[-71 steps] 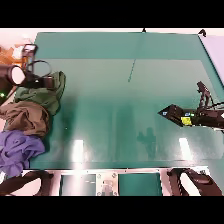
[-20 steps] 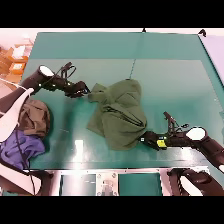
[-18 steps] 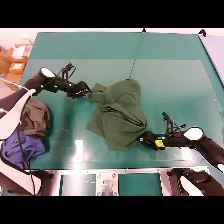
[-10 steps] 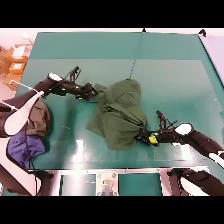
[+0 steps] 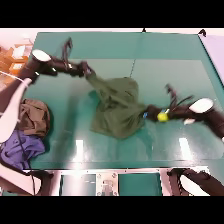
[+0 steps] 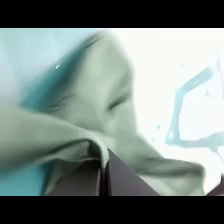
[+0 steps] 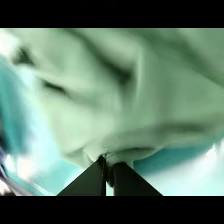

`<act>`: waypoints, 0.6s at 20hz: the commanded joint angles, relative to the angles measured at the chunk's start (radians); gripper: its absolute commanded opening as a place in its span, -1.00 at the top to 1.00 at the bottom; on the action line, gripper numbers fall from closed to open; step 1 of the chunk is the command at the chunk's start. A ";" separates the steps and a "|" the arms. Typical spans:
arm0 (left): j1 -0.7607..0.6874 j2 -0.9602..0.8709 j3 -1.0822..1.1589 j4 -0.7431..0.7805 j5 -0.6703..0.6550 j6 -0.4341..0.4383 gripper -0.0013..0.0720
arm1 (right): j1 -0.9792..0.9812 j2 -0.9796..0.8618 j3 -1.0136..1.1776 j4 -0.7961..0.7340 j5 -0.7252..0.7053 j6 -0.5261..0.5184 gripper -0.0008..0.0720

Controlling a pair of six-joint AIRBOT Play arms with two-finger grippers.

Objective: Fold the shirts.

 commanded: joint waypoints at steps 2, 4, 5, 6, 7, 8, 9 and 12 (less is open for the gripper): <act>0.015 0.223 0.269 0.010 0.027 -0.012 0.91 | -0.201 0.018 0.520 -0.023 0.227 -0.001 0.93; 0.015 0.345 0.388 0.028 0.071 -0.012 0.91 | -0.248 0.018 0.760 -0.022 0.275 0.016 0.93; 0.015 0.408 0.439 0.048 0.091 -0.012 0.91 | -0.260 0.018 0.863 -0.022 0.291 0.024 0.93; 0.015 0.469 0.466 0.059 0.112 -0.012 0.91 | -0.268 0.019 0.964 -0.022 0.307 0.028 0.94; 0.015 0.542 0.468 0.074 0.142 -0.012 0.91 | -0.269 0.023 1.049 -0.023 0.321 0.028 0.93; 0.015 0.605 0.468 0.098 0.154 -0.012 0.91 | -0.269 0.031 1.124 -0.023 0.332 0.028 0.93; 0.015 0.668 0.468 0.134 0.158 -0.012 0.91 | -0.269 0.046 1.175 -0.023 0.334 0.028 0.93; 0.015 0.798 0.468 0.312 0.172 -0.041 0.91 | -0.269 0.128 1.209 -0.039 0.345 0.027 0.93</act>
